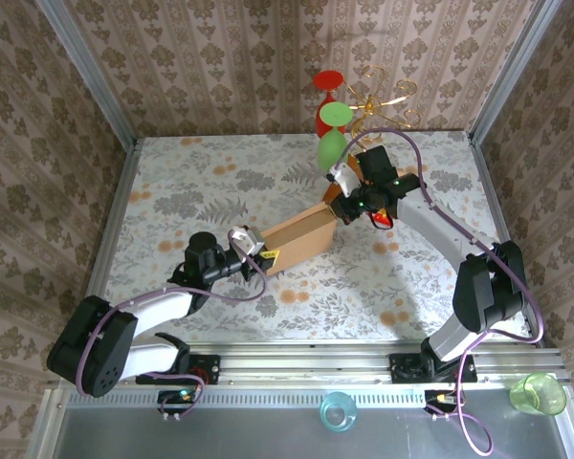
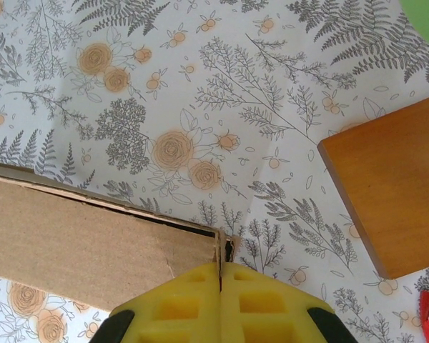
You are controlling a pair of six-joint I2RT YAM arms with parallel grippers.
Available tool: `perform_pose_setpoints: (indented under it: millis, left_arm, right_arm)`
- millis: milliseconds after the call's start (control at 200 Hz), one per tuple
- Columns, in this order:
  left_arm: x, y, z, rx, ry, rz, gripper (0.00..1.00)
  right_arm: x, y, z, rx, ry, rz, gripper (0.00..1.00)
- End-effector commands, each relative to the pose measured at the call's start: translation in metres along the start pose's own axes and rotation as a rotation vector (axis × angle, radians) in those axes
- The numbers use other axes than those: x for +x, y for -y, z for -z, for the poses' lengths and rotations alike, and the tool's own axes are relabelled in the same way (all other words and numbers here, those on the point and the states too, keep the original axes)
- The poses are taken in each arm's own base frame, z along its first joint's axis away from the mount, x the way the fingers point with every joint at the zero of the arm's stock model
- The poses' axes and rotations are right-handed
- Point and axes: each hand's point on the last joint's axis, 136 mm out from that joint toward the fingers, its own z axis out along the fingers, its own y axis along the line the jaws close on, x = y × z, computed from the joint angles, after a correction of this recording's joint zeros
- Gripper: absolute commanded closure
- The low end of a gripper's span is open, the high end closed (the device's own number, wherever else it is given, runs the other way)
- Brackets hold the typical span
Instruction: Fold the paper box
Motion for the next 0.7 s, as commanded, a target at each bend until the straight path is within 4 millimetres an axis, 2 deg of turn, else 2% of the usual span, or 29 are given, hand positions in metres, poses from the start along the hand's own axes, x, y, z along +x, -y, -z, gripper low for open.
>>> perform_pose_setpoints:
  millis: [0, 690]
  left_arm:
    - [0.045, 0.004, 0.003, 0.001, -0.153, 0.096, 0.62]
    - [0.045, -0.005, 0.005, -0.038, -0.153, 0.108, 0.60]
  right_arm:
    - [-0.005, -0.009, 0.010, 0.001, 0.024, -0.034, 1.00]
    - [0.009, -0.006, 0.003, 0.027, 0.141, -0.217, 1.00]
